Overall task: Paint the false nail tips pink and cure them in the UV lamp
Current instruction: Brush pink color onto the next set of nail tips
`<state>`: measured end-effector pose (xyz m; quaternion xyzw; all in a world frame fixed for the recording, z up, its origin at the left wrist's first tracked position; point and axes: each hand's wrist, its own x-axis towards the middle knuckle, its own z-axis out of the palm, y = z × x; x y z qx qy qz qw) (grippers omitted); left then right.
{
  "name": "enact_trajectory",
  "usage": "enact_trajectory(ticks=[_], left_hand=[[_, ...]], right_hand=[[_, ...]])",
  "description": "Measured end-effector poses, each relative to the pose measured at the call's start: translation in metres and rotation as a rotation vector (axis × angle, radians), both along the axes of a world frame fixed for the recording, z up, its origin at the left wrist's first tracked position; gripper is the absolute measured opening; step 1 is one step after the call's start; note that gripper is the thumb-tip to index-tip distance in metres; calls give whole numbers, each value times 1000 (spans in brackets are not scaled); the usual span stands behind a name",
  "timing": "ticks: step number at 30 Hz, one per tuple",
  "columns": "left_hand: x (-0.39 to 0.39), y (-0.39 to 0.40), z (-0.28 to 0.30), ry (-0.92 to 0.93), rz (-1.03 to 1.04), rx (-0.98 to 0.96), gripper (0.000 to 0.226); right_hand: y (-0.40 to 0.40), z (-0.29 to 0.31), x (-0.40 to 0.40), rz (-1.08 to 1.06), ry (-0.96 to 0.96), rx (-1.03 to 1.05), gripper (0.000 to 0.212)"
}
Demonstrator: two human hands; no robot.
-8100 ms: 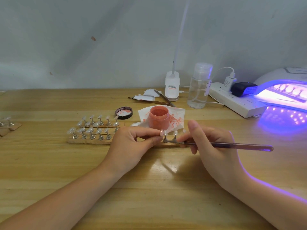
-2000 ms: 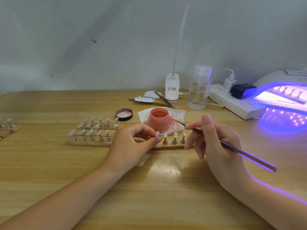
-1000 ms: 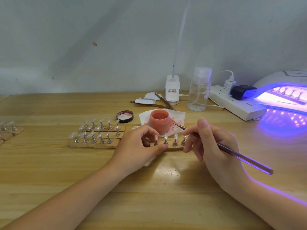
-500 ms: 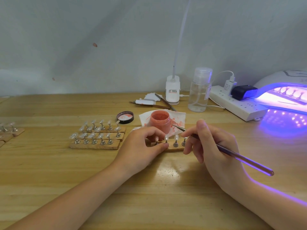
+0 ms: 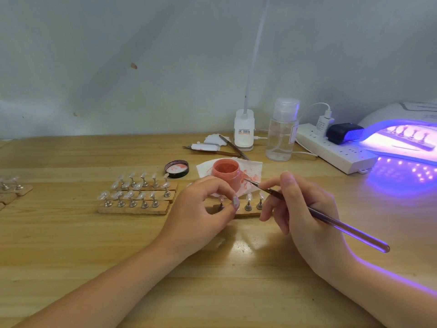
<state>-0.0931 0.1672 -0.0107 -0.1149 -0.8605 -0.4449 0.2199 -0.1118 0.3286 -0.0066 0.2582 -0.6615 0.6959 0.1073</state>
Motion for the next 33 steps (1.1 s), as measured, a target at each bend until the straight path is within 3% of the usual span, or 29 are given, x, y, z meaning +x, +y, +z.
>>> enact_trajectory(ticks=[5,11,16,21,33], left_hand=[[4,-2,2,96,9,92,20],[-1,-8,0,21,30,320,4],[-3,-8,0,29,31,337,14],[-4,-8,-1,58,24,349,15],[-2,-8,0,107,84,366,9]], right_hand=[[2,-1,-1,-7,-9,-52,26],[3,8,-3,-46,104,-28,48],[4,28,-23,-57,63,-27,46],[-9,54,-54,-93,82,170,56],[-49,53,-111,-208,145,508,49]])
